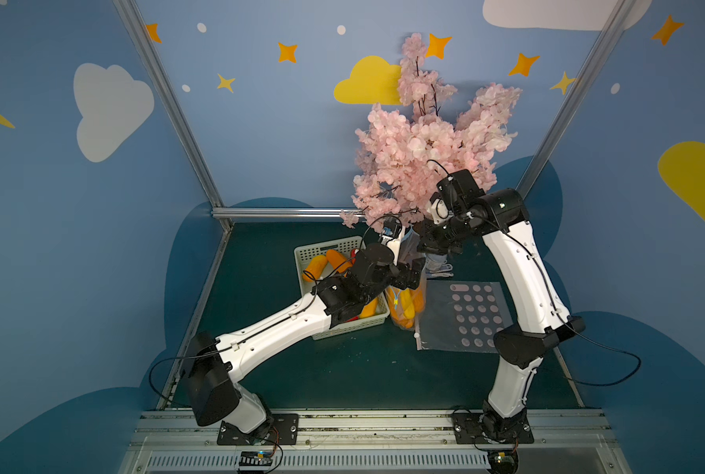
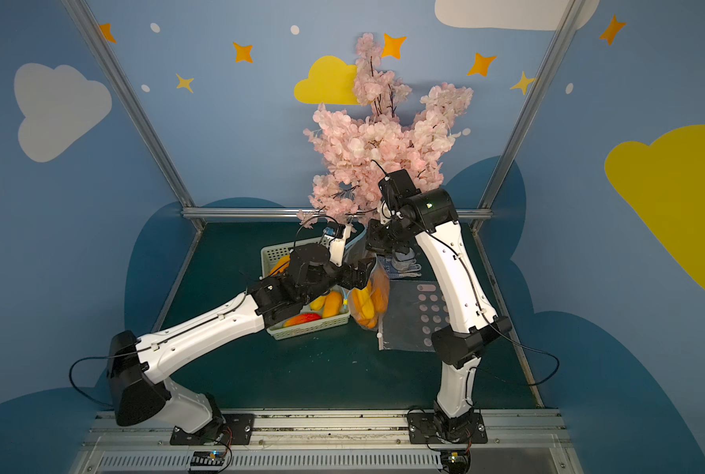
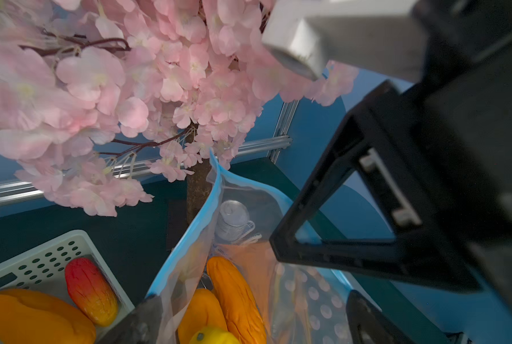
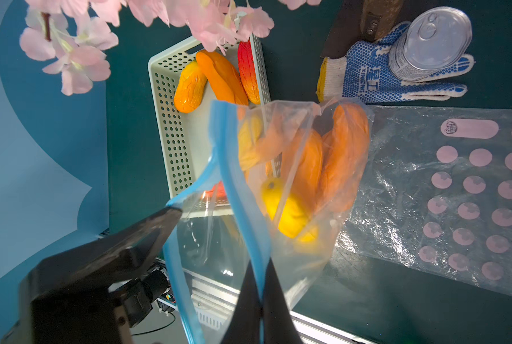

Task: Place the mango in a zip-top bag and seal the zipper
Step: Place the mango in the zipper food storage bag, then pick up the mango from the basket.

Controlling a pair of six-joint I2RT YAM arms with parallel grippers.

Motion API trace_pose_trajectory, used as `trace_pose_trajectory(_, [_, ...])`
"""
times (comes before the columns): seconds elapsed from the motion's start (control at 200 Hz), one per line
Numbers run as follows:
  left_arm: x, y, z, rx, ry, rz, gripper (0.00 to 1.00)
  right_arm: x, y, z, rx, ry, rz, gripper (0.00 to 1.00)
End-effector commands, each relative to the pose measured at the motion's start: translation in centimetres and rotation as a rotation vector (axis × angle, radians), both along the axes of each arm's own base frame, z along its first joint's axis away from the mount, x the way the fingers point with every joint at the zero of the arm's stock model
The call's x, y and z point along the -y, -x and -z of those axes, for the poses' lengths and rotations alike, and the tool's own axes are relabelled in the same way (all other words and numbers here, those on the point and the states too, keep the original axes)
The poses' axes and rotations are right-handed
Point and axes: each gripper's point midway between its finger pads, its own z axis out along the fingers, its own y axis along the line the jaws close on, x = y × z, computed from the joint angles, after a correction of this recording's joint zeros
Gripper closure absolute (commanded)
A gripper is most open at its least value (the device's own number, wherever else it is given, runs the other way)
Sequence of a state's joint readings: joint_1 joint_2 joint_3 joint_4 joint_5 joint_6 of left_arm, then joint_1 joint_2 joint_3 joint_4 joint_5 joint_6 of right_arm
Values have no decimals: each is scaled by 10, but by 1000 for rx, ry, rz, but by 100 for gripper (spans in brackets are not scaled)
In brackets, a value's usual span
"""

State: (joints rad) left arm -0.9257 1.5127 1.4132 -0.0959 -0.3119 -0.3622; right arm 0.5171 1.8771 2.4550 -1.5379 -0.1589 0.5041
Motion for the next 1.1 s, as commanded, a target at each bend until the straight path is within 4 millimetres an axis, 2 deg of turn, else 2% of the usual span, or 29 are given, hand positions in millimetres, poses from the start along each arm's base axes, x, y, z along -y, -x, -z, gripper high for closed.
trace_pose_trajectory(0.0, [-27, 19, -47, -20, 90, -35, 5, -1, -2, -4, 7, -21, 12, 100])
trace_pose_trajectory(0.085, [-51, 23, -54, -71, 109, -105, 7, -2, -3, -3, 7, -20, 13, 100])
trace_pose_trajectory(0.16, [-81, 19, -42, -166, 93, -204, 11, -1, -4, -2, 9, -16, 16, 100])
trace_pose_trajectory(0.255, [-129, 1, 5, -390, 69, -371, 14, 0, -6, -4, 25, -12, 23, 100])
trace_pose_trajectory(0.33, [-156, -16, 52, -586, 70, -452, 16, 1, -6, -5, 37, -14, 24, 100])
trace_pose_trajectory(0.37, [-167, -28, 70, -643, 71, -490, 15, 0, -7, -3, 33, -13, 24, 100])
trace_pose_trajectory(0.471, [-175, -62, 111, -752, 101, -557, 11, -2, -7, 0, 28, -17, 21, 100])
trace_pose_trajectory(0.606, [-168, -102, 164, -895, 153, -610, 11, -6, -7, 2, 26, -21, 17, 100])
trace_pose_trajectory(0.681, [-168, -111, 191, -972, 154, -655, 12, -7, -8, 3, 24, -21, 19, 100])
trace_pose_trajectory(0.776, [-166, -110, 219, -1046, 152, -698, 9, -10, -9, 3, 28, -26, 16, 100])
trace_pose_trajectory(0.911, [-167, -123, 234, -1021, 140, -717, 4, -11, -12, 3, 25, -24, 20, 100])
trace_pose_trajectory(1.096, [-163, -137, 251, -1037, 145, -734, 4, -12, -12, 5, 22, -22, 21, 100])
